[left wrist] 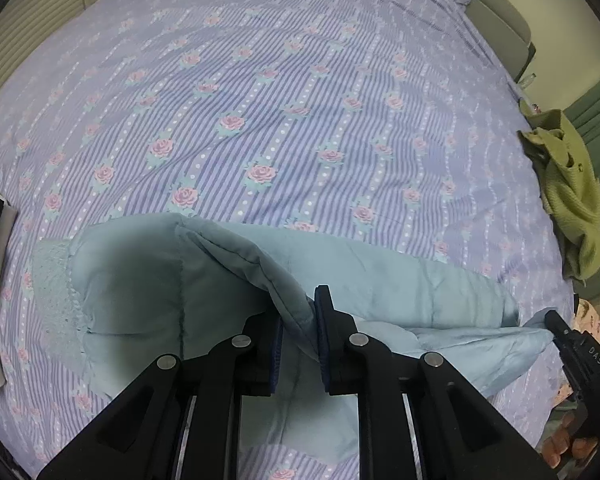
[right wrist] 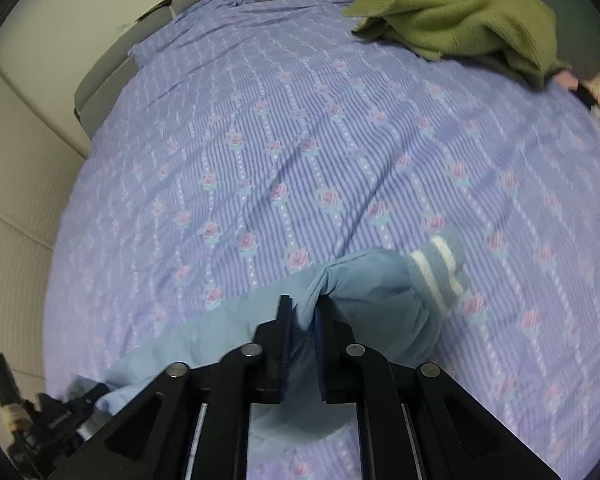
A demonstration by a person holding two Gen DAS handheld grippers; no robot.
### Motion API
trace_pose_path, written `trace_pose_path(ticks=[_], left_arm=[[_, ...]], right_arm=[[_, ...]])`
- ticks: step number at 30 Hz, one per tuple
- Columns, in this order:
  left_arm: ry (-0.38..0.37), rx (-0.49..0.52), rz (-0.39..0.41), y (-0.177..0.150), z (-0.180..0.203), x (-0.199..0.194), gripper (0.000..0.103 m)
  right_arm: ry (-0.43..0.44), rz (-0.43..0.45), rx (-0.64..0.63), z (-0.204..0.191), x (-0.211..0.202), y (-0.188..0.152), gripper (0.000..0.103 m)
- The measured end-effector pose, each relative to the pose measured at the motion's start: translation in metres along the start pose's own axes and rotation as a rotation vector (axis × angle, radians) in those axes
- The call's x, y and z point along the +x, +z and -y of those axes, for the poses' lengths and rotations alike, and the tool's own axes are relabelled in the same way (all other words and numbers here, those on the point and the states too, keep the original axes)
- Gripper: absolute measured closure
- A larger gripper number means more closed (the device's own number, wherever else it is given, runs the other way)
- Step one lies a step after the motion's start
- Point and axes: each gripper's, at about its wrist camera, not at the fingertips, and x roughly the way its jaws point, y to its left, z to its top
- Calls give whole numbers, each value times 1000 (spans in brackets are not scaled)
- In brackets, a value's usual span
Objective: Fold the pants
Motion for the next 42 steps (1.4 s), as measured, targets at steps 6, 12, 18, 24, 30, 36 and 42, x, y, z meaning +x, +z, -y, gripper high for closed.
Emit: trace_pose_path(ticks=[6,12,18,24,30,36,42], left_arm=[[15,39,53,-1,2,-32,7],[-53,308,156,-9,13,-82,7],[-107,697,95,16,28,-65,7],[-118,821,-84,32,47,-10,11],[-55,849,-170,22,49,34,58],[-89,873,-79,7,39,15,90],[-17,794,-52,18,38,33,85]], right_arm=[[-68,33,-48,-7,-20,4,41],[-55,143,-107,-18,-83,-22,33],[-11,80,-163,-38,-89,-67,30],[41,-59,-139,-50,-51,-112,30],[44,-105,-149,-55,-37,-129,30],[46,-86,-154,-53,-42,-130,30],[43,-72,-161,-61,-40,-129,29]])
